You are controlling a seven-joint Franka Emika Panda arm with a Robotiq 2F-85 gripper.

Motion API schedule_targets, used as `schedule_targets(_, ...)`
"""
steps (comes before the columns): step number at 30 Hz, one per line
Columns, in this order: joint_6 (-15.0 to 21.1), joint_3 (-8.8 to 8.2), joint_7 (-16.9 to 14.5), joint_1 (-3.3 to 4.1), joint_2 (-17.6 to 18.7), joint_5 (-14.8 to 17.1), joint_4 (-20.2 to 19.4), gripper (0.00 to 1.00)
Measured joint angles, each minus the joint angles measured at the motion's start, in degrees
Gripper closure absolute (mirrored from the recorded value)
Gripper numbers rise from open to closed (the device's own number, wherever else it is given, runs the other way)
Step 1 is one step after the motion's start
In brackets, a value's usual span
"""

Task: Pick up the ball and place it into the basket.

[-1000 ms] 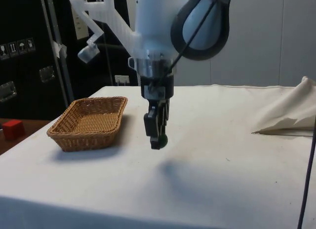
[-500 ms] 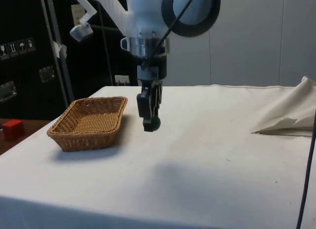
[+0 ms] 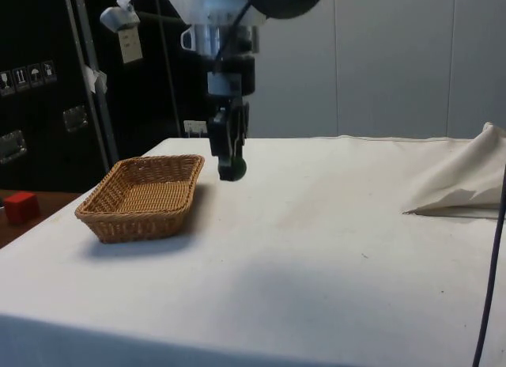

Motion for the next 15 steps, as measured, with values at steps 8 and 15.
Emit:
schedule_targets(8,-3.84,-0.86,-0.46,-0.06,-1.95,-0.46,1.78,0.98)
schedule_targets(15,-7.28,-1.6,-0.46,-0.06,-2.69,-1.26,4.18,0.98)
